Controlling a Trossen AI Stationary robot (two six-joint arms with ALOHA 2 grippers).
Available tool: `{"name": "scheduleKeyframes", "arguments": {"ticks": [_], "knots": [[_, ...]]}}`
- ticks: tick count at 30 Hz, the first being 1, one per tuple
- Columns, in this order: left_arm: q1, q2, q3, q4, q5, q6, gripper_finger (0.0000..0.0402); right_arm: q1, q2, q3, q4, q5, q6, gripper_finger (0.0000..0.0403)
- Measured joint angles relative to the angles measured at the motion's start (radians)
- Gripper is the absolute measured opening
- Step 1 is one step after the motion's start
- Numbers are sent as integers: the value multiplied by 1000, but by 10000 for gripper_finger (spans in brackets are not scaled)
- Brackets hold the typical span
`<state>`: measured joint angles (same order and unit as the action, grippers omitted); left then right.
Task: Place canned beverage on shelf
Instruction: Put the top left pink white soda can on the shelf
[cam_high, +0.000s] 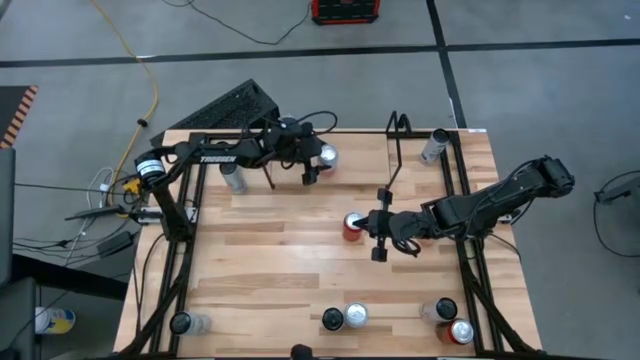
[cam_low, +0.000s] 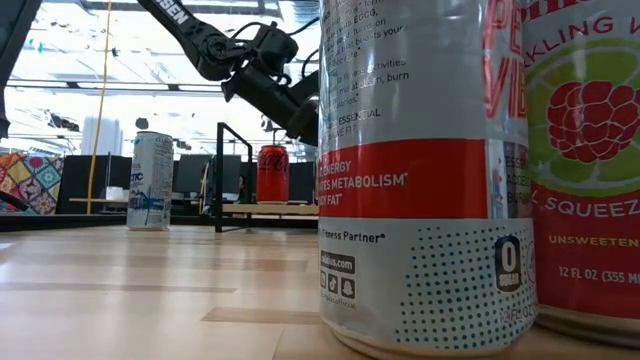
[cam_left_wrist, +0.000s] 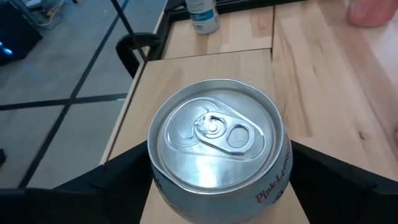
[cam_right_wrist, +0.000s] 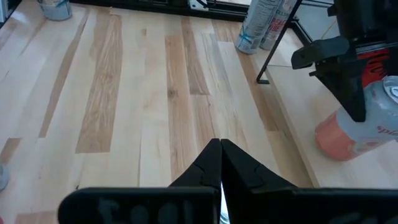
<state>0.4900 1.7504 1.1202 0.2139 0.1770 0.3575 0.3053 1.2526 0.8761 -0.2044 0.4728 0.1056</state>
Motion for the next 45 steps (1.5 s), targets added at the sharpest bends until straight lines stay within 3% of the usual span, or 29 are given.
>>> {"name": "scheduleKeyframes", "arguments": {"ticks": [21, 30, 34, 38, 41, 45], "knots": [[0, -5, 0, -22, -5, -6, 339, 0, 0, 0, 3, 0, 21, 27], [0, -112, 0, -90, -36, 7, 368, -16, 0, 0, 12, 0, 17, 27], [0, -243, 1, -215, -100, -3, 369, -103, 0, 0, 75, -1, -10, 27], [-7, -369, -9, -349, -90, -97, 369, -232, 0, 0, 178, -10, -81, 27], [-34, -448, -38, -458, -86, -121, 369, -354, 0, 0, 256, -115, -131, 27], [-92, -580, -141, -486, -176, -161, 369, -515, 11, 1, 343, -317, -148, 29]]}}
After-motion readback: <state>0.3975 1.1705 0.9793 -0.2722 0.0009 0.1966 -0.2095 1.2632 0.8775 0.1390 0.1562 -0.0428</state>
